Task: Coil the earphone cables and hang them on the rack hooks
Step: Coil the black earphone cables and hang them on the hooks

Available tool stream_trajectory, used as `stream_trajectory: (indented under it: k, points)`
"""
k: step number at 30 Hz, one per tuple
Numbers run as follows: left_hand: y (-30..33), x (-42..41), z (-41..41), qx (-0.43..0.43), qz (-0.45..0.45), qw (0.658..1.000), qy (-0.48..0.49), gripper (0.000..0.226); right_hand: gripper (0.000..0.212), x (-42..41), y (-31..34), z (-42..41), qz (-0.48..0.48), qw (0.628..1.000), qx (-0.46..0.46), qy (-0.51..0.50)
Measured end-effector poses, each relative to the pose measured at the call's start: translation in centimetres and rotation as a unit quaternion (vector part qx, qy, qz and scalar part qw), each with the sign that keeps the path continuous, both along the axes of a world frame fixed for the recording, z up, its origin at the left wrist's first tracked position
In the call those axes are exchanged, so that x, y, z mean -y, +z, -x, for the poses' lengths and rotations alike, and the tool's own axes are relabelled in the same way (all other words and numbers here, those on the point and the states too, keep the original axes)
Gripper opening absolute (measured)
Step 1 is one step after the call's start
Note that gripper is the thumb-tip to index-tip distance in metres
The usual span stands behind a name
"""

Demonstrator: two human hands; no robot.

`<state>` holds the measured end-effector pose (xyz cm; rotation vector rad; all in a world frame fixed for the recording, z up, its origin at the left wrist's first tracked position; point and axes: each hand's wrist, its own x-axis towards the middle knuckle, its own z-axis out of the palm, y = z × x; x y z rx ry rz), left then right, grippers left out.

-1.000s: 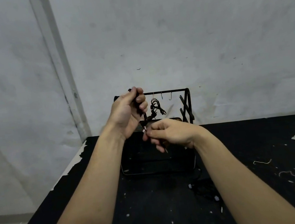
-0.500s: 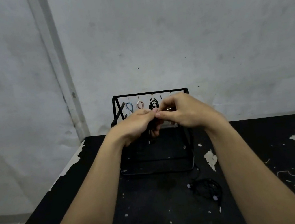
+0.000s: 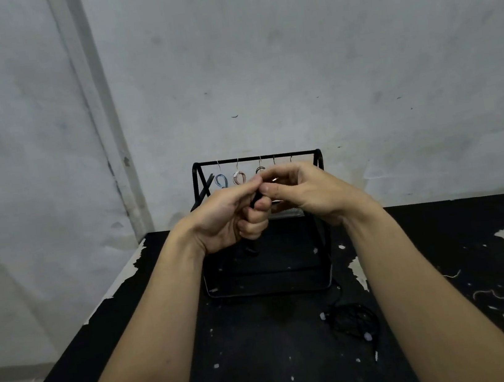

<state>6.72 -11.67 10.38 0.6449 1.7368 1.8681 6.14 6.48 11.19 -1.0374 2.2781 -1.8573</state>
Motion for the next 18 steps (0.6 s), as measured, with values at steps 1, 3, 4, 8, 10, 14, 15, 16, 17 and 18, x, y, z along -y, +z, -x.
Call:
stream_trajectory:
  k: [1, 3, 4, 8, 10, 14, 15, 16, 17, 18]
  points:
    - [-0.02, -0.02, 0.02, 0.001, -0.006, 1.0, -0.003, 0.045, 0.015, 0.14, -0.08, -0.19, 0.017, 1.0, 0.012, 0.007]
    - [-0.12, 0.07, -0.01, 0.007, -0.022, 1.0, -0.006, 0.044, 0.016, 0.31, -0.26, -0.42, 0.054, 0.998, 0.039, 0.009]
    - [-0.18, 0.11, -0.02, 0.009, -0.029, 0.999, -0.01, 0.043, 0.017, 0.35, -0.32, -0.5, 0.065, 0.996, 0.055, 0.012]
    - [-0.17, 0.18, 0.0, 0.012, -0.062, 0.997, -0.042, 0.036, 0.018, 0.5, -0.37, -0.51, 0.073, 0.995, 0.07, 0.011]
    - [0.07, 0.22, 0.02, 0.023, -0.081, 0.995, -0.051, 0.034, 0.01, 0.71, -0.31, -0.51, 0.1, 0.991, 0.088, 0.01]
    - [0.26, 0.19, 0.12, 0.028, -0.094, 0.994, -0.055, 0.037, 0.01, 0.92, -0.41, -0.24, 0.134, 0.986, 0.104, -0.003]
    - [0.2, 0.22, 0.16, 0.029, -0.095, 0.993, -0.06, 0.038, 0.012, 0.9, -0.45, -0.19, 0.133, 0.986, 0.105, -0.002]
    - [0.08, 0.23, 0.21, 0.031, -0.098, 0.993, -0.064, 0.039, 0.013, 0.89, -0.48, -0.17, 0.127, 0.986, 0.105, 0.001]
    - [-0.05, 0.24, 0.24, 0.033, -0.101, 0.992, -0.067, 0.04, 0.014, 0.9, -0.55, -0.21, 0.121, 0.987, 0.104, 0.003]
    - [-0.18, 0.2, 0.27, 0.036, -0.105, 0.991, -0.069, 0.04, 0.015, 0.88, -0.62, -0.21, 0.114, 0.988, 0.103, 0.0]
